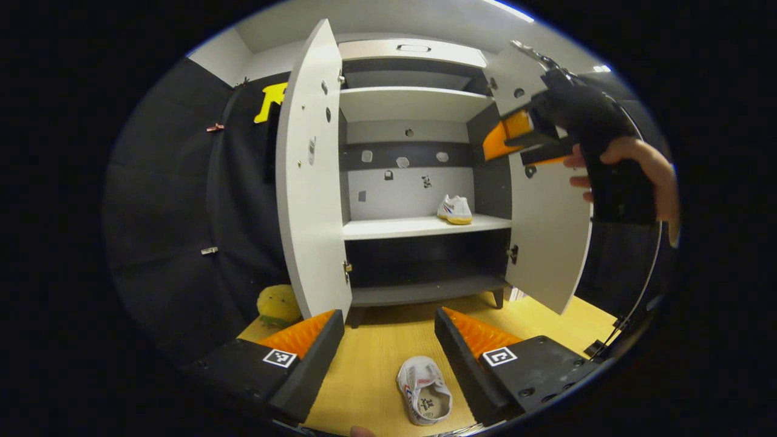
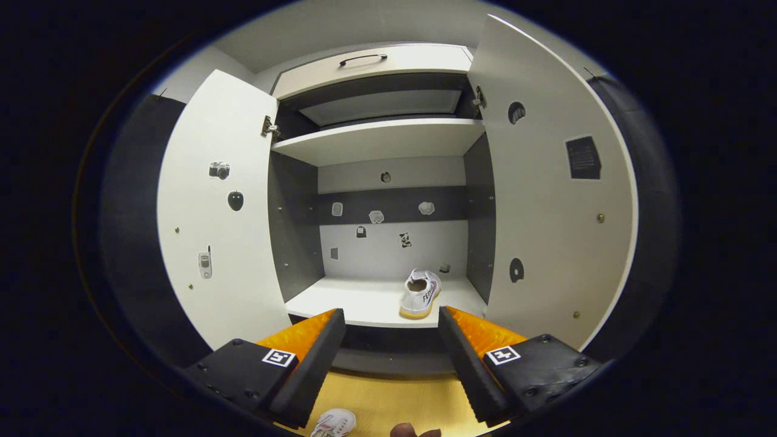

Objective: Grab one shoe with the right hand and put it into the shoe cabinet, grab the other shoe with the left hand and put it into the shoe cabinet; then close the right door with the right hand and the left door with the left hand.

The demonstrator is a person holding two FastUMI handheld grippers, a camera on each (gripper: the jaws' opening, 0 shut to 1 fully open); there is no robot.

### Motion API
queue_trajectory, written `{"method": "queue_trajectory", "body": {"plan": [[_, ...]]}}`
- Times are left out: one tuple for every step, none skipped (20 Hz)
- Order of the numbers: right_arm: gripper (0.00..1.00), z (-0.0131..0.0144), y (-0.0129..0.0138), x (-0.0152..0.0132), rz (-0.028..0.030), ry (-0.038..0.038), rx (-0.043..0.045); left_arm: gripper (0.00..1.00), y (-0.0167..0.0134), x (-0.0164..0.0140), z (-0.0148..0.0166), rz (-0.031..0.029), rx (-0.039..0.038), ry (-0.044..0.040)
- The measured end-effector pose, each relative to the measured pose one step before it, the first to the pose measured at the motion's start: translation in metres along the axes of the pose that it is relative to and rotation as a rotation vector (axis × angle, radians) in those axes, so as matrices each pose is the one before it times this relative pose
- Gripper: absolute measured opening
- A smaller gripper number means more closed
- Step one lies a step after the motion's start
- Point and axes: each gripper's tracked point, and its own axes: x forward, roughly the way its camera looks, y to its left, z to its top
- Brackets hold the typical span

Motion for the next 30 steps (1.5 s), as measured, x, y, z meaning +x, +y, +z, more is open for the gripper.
{"method": "queue_trajectory", "body": {"plan": [[0.98,0.00112,-0.00322,-0.00794,0.00076,-0.00087,0.00089,0.92,-0.00644,0.00164,-0.01812,-0.01151,0.00047,0.03479],[0.98,0.00323,-0.00262,-0.00167,-0.00673,-0.00218,-0.01208,0.91,-0.00572,0.00131,-0.01890,-0.01330,-0.00414,0.03766],[0.98,0.00356,-0.00472,-0.00714,-0.01328,-0.00476,-0.01012,0.88,-0.00537,0.00209,-0.01832,-0.01371,-0.01026,0.03631],[0.98,0.00286,-0.00329,-0.00776,-0.00239,-0.00454,-0.00435,0.87,-0.00372,0.00376,-0.01617,-0.01348,-0.01189,0.03398],[0.98,0.00168,-0.00250,-0.00714,-0.00086,0.00167,-0.00037,0.82,-0.00127,0.00500,-0.01690,-0.00752,-0.01233,0.03537],[0.97,0.00127,-0.00399,-0.00690,-0.00501,-0.00040,-0.00071,0.79,-0.00080,0.00563,-0.01432,-0.00589,-0.00888,0.02842],[0.97,0.00238,-0.00429,-0.00607,-0.00363,-0.00042,-0.00501,0.75,0.00088,0.00673,-0.01324,-0.00102,-0.00884,0.03264],[0.97,0.00144,-0.00570,-0.00608,-0.01198,-0.00297,-0.00822,0.73,0.00039,0.00700,-0.01336,-0.00202,-0.00936,0.02633],[0.97,0.00207,-0.00583,-0.00523,-0.00728,-0.00280,-0.00580,0.68,0.00136,0.00807,-0.01032,0.00083,-0.00760,0.02568],[0.97,0.00228,-0.00412,-0.00524,-0.00860,-0.00475,-0.00368,0.67,0.00219,0.00779,-0.01096,0.00136,-0.00936,0.02381],[0.97,0.00138,-0.00581,-0.00379,-0.01097,-0.00217,-0.00615,0.63,0.00138,0.00789,-0.01082,0.00244,-0.00605,0.02710],[0.98,0.00097,-0.00510,-0.00364,-0.00834,0.00223,-0.00508,0.63,0.00088,0.00777,-0.01090,0.00198,-0.00142,0.02759],[0.98,0.00158,-0.00645,-0.00347,-0.01180,-0.00154,-0.00216,0.59,0.00029,0.00771,-0.00805,-0.00060,0.00273,0.02311],[0.98,0.00099,-0.00563,-0.00300,-0.00847,0.00229,0.00218,0.57,-0.00151,0.00668,-0.00756,-0.00703,0.00751,0.02233],[0.98,0.00158,-0.00648,-0.00318,-0.01088,-0.00194,0.00589,0.50,-0.00216,0.00651,-0.00574,-0.00583,0.01564,0.01576],[0.95,0.00107,-0.00592,-0.00256,-0.01228,-0.00023,0.00291,0.47,0.00055,0.00864,-0.00393,0.00014,0.01964,0.01013],[0.97,0.00009,-0.00690,-0.00204,-0.01315,0.00046,-0.00059,0.43,-0.00124,0.00771,-0.00149,-0.00032,0.01661,0.00286],[0.98,0.00040,-0.00627,-0.00205,-0.01385,-0.00273,-0.00239,0.42,-0.00153,0.00805,-0.00064,-0.00449,0.01249,0.00394],[0.97,-0.00050,-0.00577,-0.00255,-0.01100,0.00373,-0.00198,0.40,0.00003,0.00789,-0.00048,0.00294,0.01212,0.00342],[0.98,-0.00040,-0.00455,-0.00172,-0.01030,0.00060,-0.00073,0.41,0.00368,0.00698,-0.00013,0.01111,0.01219,0.00727],[0.97,-0.00118,-0.00434,-0.00189,-0.00888,0.00247,-0.00095,0.41,0.00249,0.00670,0.00049,0.00879,0.00152,0.00508],[0.97,-0.00145,-0.00330,-0.00188,-0.00718,0.00242,-0.00628,0.41,0.00183,0.00545,0.00135,0.00538,-0.00810,0.00120],[0.98,-0.00106,-0.00451,-0.00118,-0.01021,0.00051,-0.00960,0.41,0.00083,0.00371,0.00135,0.00303,-0.01293,-0.00096],[0.98,-0.00148,-0.00301,-0.00246,-0.00664,0.00146,-0.00790,0.41,-0.00094,0.00013,0.00281,-0.00017,-0.01096,-0.00981],[0.98,-0.00047,-0.00088,-0.00150,-0.00508,0.00142,-0.00513,0.40,0.00149,0.00178,0.00106,0.00251,-0.00308,0.00516],[0.97,-0.00101,-0.00070,-0.00196,-0.00293,0.00075,-0.00114,0.39,0.00432,0.00272,-0.00105,0.00984,0.00302,0.00629],[0.98,-0.00071,0.00049,-0.00140,-0.00103,0.00155,-0.00206,0.32,0.00398,0.00299,-0.00022,0.01085,0.00276,0.00853],[0.97,-0.00068,-0.00083,-0.00083,-0.00249,-0.00065,-0.00404,0.27,0.00377,0.00350,-0.00249,0.01395,0.00183,0.02672],[0.97,-0.00040,0.00077,-0.00131,-0.00040,-0.00094,-0.00371,0.17,0.00287,-0.00021,0.00043,0.00431,-0.00465,0.01287],[0.98,0.00014,0.00162,-0.00110,0.00103,-0.00025,-0.00177,0.13,0.00162,0.00163,-0.00278,-0.00598,-0.01098,0.02787]]}}
